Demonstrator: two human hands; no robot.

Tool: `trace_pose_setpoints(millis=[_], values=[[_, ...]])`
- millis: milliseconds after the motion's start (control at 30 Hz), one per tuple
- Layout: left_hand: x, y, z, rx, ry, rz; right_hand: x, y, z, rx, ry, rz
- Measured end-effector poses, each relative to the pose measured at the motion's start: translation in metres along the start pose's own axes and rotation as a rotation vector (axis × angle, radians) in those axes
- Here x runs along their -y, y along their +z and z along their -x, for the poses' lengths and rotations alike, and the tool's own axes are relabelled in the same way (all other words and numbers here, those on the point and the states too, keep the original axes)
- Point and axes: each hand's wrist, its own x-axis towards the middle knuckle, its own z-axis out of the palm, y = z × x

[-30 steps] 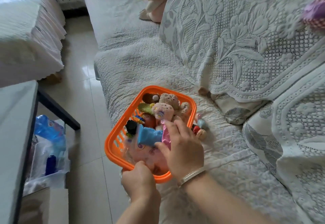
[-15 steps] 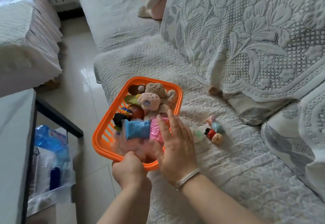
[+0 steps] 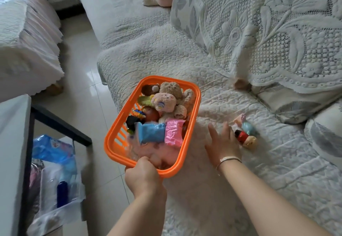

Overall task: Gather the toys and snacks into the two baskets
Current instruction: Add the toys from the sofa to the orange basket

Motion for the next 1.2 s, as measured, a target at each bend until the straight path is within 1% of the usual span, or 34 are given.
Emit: trace_pose_setpoints(millis=[100, 200, 267, 300, 367, 467, 533, 600, 633, 667, 733, 767, 833, 867, 933, 1000, 1033, 1100, 1133, 1200], values=[[0.001, 0.001, -0.004, 0.003, 0.001, -0.017, 0.000, 0.008, -0.008, 0.022, 0.010, 0.047], [0.002, 0.002, -0.007, 0.000, 0.000, -0.046, 0.000, 0.011, -0.007, 0.057, 0.040, 0.035], [0.003, 0.002, -0.009, 0.003, -0.001, -0.052, 0.002, 0.008, -0.004, 0.021, 0.026, 0.045], [0.004, 0.002, -0.010, 0.004, 0.000, -0.052, 0.003, 0.005, -0.002, -0.031, 0.008, 0.048], [0.005, 0.001, -0.010, 0.007, -0.001, -0.045, 0.005, -0.003, 0.003, -0.188, -0.020, -0.006], [0.004, -0.001, -0.001, 0.009, 0.010, -0.050, 0.009, -0.029, 0.012, -0.487, -0.108, -0.201], [0.006, -0.003, 0.006, 0.010, 0.004, -0.050, 0.017, -0.053, 0.021, -0.665, -0.254, -0.380], [0.008, -0.006, 0.013, 0.017, 0.003, -0.055, 0.032, -0.082, 0.037, -0.706, -0.452, -0.525], [0.010, -0.008, 0.015, 0.016, 0.000, -0.058, 0.041, -0.093, 0.046, -0.681, -0.560, -0.572], [0.011, -0.010, 0.019, 0.018, -0.009, -0.061, 0.050, -0.101, 0.054, -0.620, -0.665, -0.607], [0.014, -0.013, 0.023, 0.027, -0.006, -0.074, 0.068, -0.111, 0.072, -0.430, -0.829, -0.627], [0.016, -0.015, 0.026, 0.047, -0.014, -0.076, 0.076, -0.114, 0.080, -0.351, -0.875, -0.596], [0.018, -0.018, 0.026, 0.100, -0.010, -0.109, 0.090, -0.116, 0.089, -0.285, -0.950, -0.464], [0.017, -0.019, 0.027, 0.123, 0.000, -0.120, 0.097, -0.117, 0.092, -0.222, -0.983, -0.388], [0.013, -0.021, 0.036, 0.122, 0.037, -0.138, 0.109, -0.117, 0.092, -0.015, -1.009, -0.233], [0.012, -0.022, 0.039, 0.117, 0.108, -0.171, 0.119, -0.113, 0.088, 0.098, -1.017, -0.060], [0.015, -0.021, 0.037, 0.143, 0.123, -0.182, 0.123, -0.111, 0.088, 0.146, -1.012, -0.018], [0.020, -0.022, 0.034, 0.167, 0.140, -0.186, 0.126, -0.105, 0.087, 0.217, -0.990, -0.021], [0.021, -0.022, 0.033, 0.152, 0.133, -0.195, 0.127, -0.102, 0.086, 0.229, -0.990, -0.007], [0.018, -0.022, 0.033, 0.154, 0.120, -0.174, 0.127, -0.097, 0.085, 0.203, -0.994, 0.059]])
